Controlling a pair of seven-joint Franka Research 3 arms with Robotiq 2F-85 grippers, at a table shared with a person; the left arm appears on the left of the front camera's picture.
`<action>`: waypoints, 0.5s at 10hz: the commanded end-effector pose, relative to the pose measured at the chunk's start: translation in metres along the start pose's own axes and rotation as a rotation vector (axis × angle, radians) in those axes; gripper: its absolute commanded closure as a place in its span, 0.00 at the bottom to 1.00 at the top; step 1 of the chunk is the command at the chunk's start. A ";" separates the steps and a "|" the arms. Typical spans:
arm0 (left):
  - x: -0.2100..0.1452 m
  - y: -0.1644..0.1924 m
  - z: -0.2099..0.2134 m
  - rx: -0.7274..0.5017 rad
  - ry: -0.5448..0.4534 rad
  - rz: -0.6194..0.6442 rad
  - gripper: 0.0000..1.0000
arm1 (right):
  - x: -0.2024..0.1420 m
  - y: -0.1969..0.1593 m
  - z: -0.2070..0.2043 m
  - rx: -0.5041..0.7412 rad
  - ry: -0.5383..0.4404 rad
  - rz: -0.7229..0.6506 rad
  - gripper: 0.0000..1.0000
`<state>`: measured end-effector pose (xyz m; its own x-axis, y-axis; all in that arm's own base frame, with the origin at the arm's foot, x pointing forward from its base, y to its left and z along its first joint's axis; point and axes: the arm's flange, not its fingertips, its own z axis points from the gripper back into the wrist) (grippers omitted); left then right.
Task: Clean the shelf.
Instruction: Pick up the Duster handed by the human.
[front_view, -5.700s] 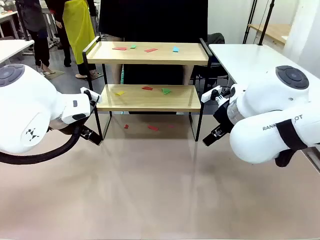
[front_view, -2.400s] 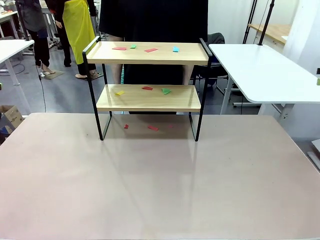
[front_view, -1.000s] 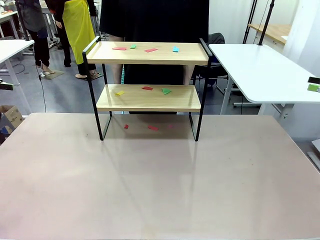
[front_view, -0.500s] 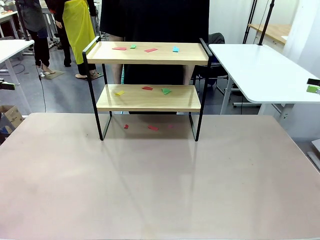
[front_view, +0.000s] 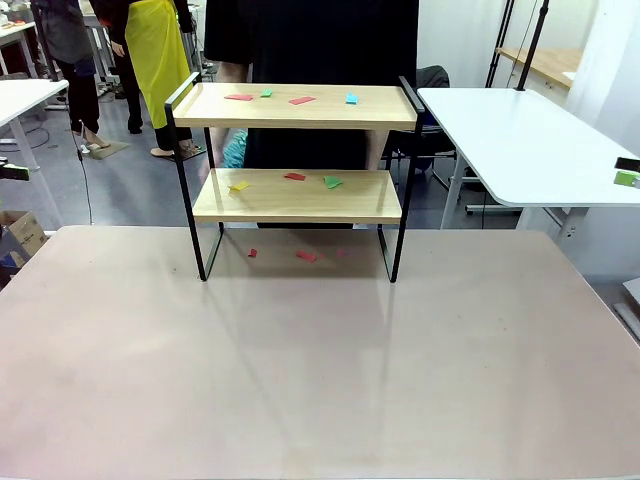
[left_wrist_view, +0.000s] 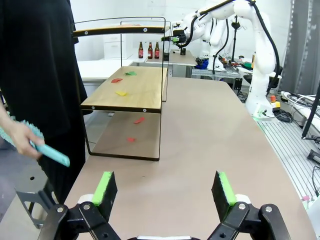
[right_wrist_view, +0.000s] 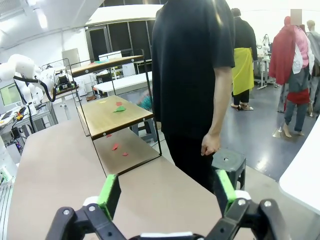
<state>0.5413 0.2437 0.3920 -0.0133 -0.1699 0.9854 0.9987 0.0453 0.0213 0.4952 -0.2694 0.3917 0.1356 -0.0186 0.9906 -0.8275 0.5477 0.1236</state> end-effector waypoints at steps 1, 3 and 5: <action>0.000 0.000 0.000 0.001 0.000 -0.001 0.00 | 0.001 0.001 -0.001 0.002 -0.002 0.003 0.00; 0.000 0.000 0.000 0.001 0.000 -0.001 0.00 | 0.001 0.001 -0.001 0.002 -0.002 0.003 0.00; 0.000 0.000 0.000 0.001 0.000 -0.001 0.00 | 0.001 0.001 -0.001 0.002 -0.002 0.003 0.00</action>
<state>0.5413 0.2437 0.3920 -0.0133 -0.1699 0.9854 0.9987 0.0453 0.0213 0.4953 -0.2693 0.3917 0.1356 -0.0186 0.9906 -0.8276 0.5476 0.1236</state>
